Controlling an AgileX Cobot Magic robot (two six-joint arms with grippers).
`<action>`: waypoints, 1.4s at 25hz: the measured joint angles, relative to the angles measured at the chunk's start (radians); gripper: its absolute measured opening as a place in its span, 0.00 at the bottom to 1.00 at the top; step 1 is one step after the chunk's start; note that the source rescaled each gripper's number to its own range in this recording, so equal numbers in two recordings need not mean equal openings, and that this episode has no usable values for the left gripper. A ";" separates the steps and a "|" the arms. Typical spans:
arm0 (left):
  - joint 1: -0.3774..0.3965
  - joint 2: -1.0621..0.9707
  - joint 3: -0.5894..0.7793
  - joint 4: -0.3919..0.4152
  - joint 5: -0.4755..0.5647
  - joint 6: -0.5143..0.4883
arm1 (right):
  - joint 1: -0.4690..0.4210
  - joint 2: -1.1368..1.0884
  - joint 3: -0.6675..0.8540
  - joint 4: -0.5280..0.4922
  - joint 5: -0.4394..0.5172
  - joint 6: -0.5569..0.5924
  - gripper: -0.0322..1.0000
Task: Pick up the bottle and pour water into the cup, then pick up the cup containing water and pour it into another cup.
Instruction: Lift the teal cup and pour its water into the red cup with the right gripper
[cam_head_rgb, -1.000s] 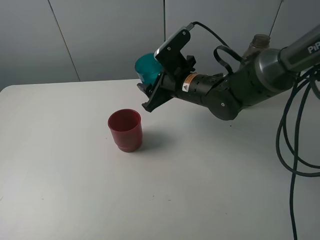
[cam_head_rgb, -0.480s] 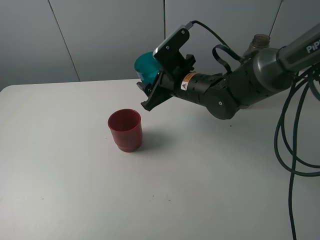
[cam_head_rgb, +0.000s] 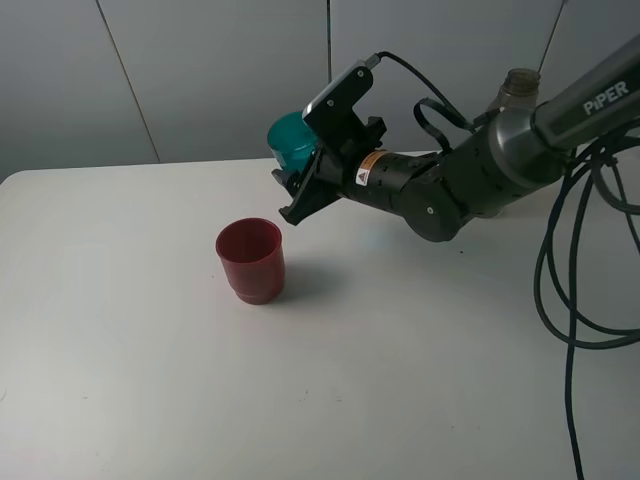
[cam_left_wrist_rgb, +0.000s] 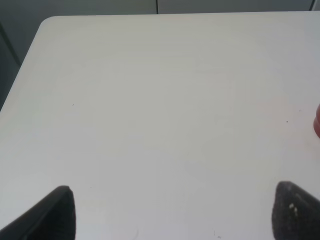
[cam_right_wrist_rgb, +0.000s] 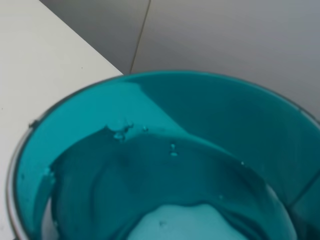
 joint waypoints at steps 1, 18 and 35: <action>0.000 0.000 0.000 0.000 0.000 0.000 | 0.000 0.004 -0.004 -0.006 -0.004 0.000 0.08; 0.000 0.000 0.000 0.000 0.000 -0.002 | 0.012 0.084 -0.037 -0.026 -0.019 -0.015 0.08; 0.000 0.000 0.000 0.000 0.000 -0.002 | 0.014 0.084 -0.037 -0.063 -0.022 -0.540 0.08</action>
